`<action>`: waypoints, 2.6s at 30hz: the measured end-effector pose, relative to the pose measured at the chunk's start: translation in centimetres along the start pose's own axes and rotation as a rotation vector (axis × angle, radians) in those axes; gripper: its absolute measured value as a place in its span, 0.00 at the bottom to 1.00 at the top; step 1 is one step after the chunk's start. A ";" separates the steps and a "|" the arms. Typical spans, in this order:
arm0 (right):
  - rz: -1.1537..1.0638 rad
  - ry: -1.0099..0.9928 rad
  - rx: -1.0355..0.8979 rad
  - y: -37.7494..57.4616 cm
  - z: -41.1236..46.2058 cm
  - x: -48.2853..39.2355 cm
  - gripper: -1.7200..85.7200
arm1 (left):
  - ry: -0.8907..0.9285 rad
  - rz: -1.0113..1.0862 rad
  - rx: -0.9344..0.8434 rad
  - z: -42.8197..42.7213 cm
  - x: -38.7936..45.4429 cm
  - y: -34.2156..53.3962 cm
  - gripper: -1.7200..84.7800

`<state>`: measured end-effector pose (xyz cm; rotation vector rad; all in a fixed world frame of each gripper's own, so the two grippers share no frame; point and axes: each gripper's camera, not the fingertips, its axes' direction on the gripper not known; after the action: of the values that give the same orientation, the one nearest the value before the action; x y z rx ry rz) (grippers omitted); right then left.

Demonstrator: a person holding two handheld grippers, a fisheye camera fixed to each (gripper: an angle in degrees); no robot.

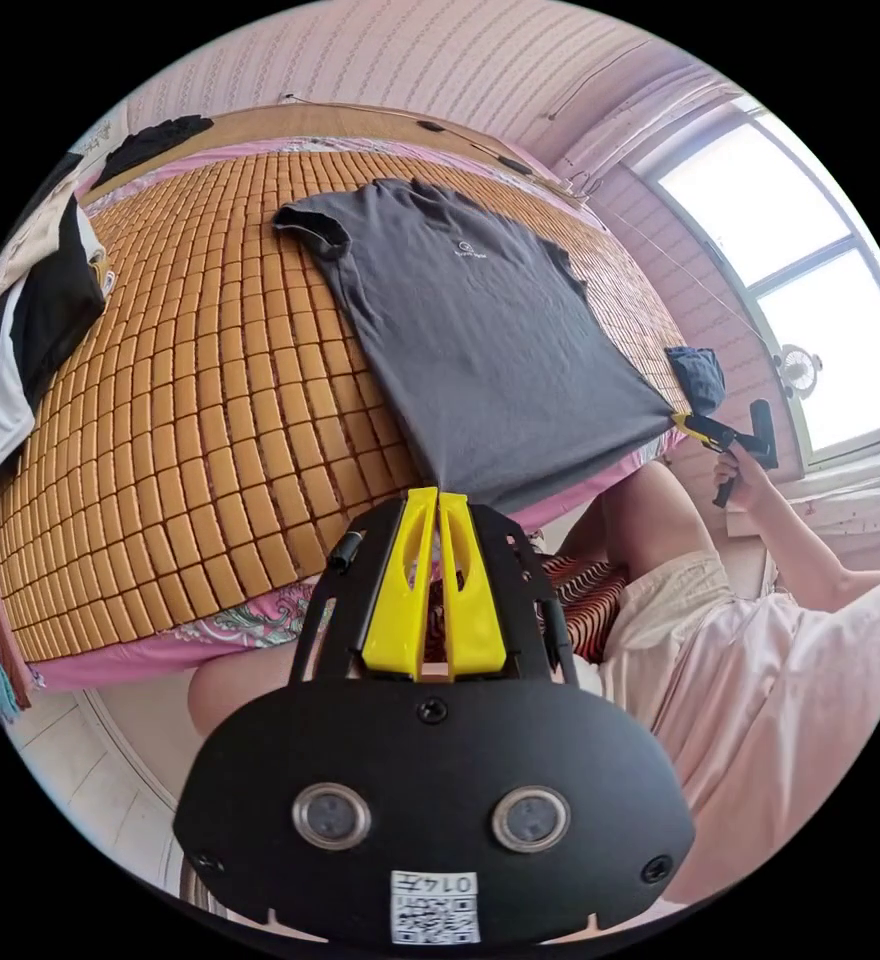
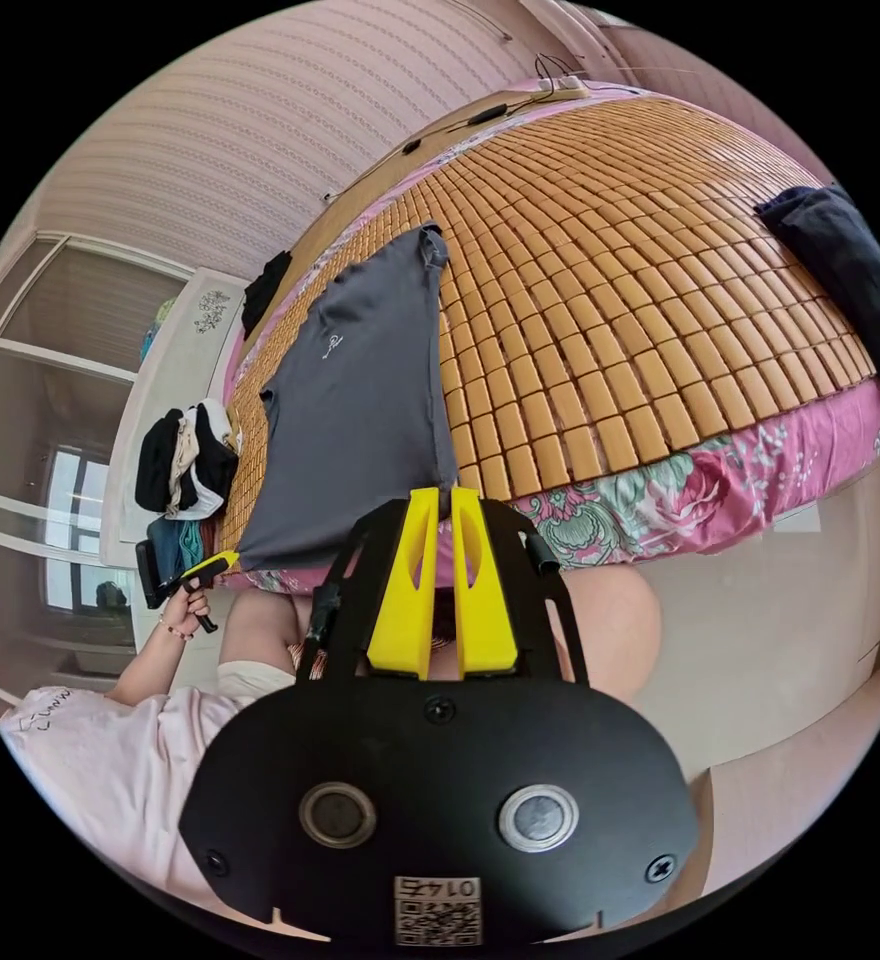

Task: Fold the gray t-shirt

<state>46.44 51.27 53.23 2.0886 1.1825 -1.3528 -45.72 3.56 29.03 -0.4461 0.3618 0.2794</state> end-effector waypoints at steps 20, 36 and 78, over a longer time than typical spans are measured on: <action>-0.117 0.254 -0.149 -1.0 4.9 -10.0 0.03 | -0.106 0.041 -0.071 0.8 -1.9 2.6 0.01; -0.803 0.094 -0.224 -14.2 18.0 -38.8 0.06 | -0.086 0.006 0.165 2.1 -5.4 -0.5 0.01; -0.882 0.047 -0.068 -23.7 29.9 -56.5 0.03 | -0.063 -0.230 0.387 7.5 -16.6 -11.8 0.03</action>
<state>0.37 19.22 91.96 1.5788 2.2816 -1.5455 -54.54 -6.23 46.29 -0.0957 0.2915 -0.0034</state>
